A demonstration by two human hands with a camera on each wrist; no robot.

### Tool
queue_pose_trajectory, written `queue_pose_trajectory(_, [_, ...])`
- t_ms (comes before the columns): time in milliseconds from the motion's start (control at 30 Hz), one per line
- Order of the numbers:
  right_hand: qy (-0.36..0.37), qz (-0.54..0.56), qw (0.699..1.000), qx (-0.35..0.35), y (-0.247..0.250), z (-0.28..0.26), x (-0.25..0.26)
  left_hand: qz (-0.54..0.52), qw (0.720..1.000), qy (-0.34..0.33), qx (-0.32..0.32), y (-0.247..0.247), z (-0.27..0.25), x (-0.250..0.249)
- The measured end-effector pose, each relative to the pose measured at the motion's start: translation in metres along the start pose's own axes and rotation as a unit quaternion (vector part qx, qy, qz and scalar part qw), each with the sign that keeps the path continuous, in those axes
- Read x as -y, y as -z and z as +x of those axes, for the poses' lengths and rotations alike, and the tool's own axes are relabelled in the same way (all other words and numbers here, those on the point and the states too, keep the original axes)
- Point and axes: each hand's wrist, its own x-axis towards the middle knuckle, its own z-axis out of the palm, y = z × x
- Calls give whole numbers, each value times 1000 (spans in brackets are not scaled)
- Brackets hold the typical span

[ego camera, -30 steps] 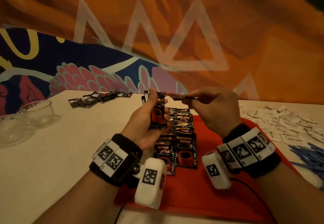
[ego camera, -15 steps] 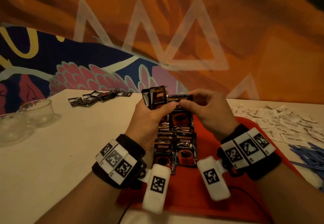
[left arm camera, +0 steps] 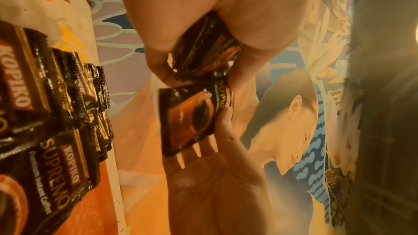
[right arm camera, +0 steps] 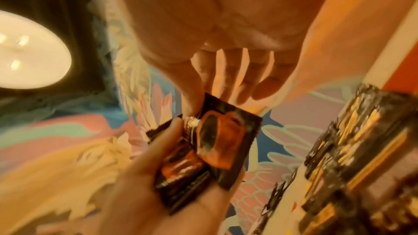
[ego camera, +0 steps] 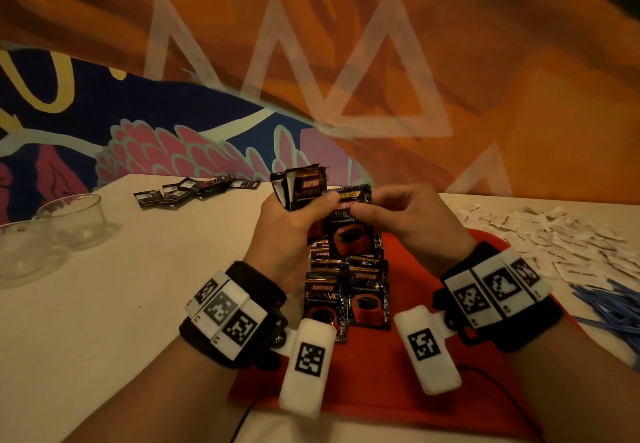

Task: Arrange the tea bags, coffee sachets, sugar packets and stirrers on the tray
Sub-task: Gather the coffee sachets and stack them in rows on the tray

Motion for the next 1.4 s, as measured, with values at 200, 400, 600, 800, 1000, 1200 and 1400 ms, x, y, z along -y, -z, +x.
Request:
queue_pose_trajectory(200, [34, -129, 991, 33, -1, -3, 1, -3, 999, 19, -41, 2, 4, 0])
queue_pose_trajectory(400, [-31, -162, 985, 50, 3, -6, 12, -26, 997, 38, -65, 6, 8, -1])
queue_pose_trajectory(600, [-172, -184, 964, 85, 21, -22, 13, -56, 988, 78, -117, 22, 16, -3])
queue_pose_trajectory(800, [-309, -223, 916, 128, 27, -45, -4, -60, 986, 102, -117, 23, 17, -2])
queue_pose_trajectory(1000, [-357, -243, 892, 137, 18, -49, -9, -57, 987, 106, -109, 22, 14, -2])
queue_pose_trajectory(1200, [-355, -242, 896, 113, 10, -45, -11, -57, 986, 107, -111, 24, 15, -2])
queue_pose_trajectory(1400, [-353, -251, 895, 103, 9, -44, -11, -57, 987, 108, -102, 23, 16, 0])
